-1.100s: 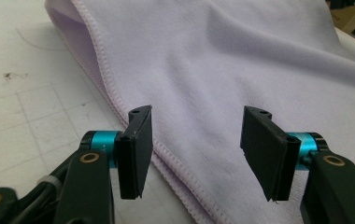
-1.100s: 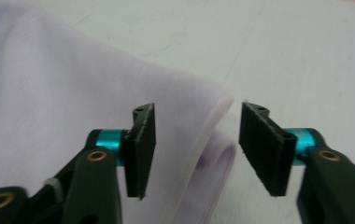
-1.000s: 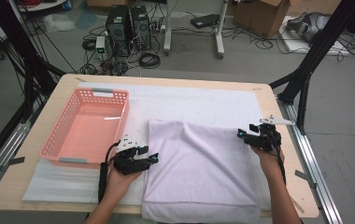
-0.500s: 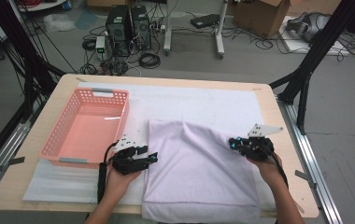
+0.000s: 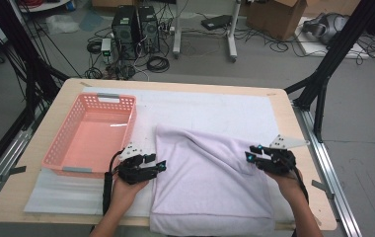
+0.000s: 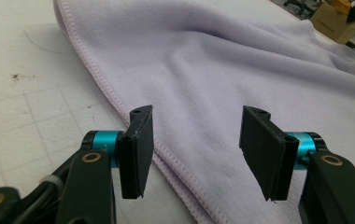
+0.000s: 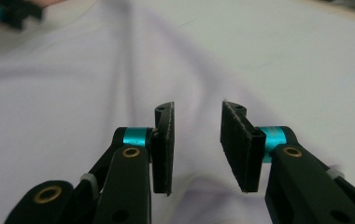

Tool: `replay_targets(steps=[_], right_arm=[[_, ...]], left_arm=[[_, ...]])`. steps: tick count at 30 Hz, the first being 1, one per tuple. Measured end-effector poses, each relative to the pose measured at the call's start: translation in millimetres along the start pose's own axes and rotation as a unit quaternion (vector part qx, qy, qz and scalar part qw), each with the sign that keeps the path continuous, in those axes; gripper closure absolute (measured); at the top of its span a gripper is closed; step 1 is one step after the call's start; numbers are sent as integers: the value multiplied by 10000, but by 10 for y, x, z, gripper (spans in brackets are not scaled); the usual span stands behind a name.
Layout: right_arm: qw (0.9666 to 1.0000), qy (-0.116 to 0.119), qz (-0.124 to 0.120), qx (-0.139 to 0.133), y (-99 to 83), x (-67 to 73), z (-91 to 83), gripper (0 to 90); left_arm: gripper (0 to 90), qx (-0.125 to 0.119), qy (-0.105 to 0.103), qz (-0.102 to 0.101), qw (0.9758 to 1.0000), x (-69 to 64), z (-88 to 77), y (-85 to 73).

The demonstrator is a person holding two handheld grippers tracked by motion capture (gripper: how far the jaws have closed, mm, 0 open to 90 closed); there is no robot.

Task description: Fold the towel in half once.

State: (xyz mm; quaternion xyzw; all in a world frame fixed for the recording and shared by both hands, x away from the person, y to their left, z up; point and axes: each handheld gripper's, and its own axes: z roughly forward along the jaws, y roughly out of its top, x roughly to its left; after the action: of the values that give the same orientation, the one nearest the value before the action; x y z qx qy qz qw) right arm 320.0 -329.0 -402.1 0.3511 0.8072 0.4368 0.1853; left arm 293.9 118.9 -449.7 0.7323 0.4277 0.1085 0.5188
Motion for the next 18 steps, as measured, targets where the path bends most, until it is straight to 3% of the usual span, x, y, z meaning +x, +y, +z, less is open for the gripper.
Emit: replay_targets(steps=[4,8,11,12,18], right_arm=[[9976,99,-58,685,30,-31,300,630],[9937,315,-113,1066,15,19,562,632],[9911,432,-254,1230,44,18,627,857],[9910,309,-383,1245,72,28,623,860],[9922,-266,-347,1166,206,-126,625,878]], left_arm=[[450,-22,-1,-11,10000,1,-8,-1],[450,-15,-3,-26,10000,5,-8,-5],[450,-21,-21,-42,10000,1,-3,-5],[451,-21,-34,-19,10000,4,-1,-3],[451,-41,-21,-78,10000,16,2,3]])
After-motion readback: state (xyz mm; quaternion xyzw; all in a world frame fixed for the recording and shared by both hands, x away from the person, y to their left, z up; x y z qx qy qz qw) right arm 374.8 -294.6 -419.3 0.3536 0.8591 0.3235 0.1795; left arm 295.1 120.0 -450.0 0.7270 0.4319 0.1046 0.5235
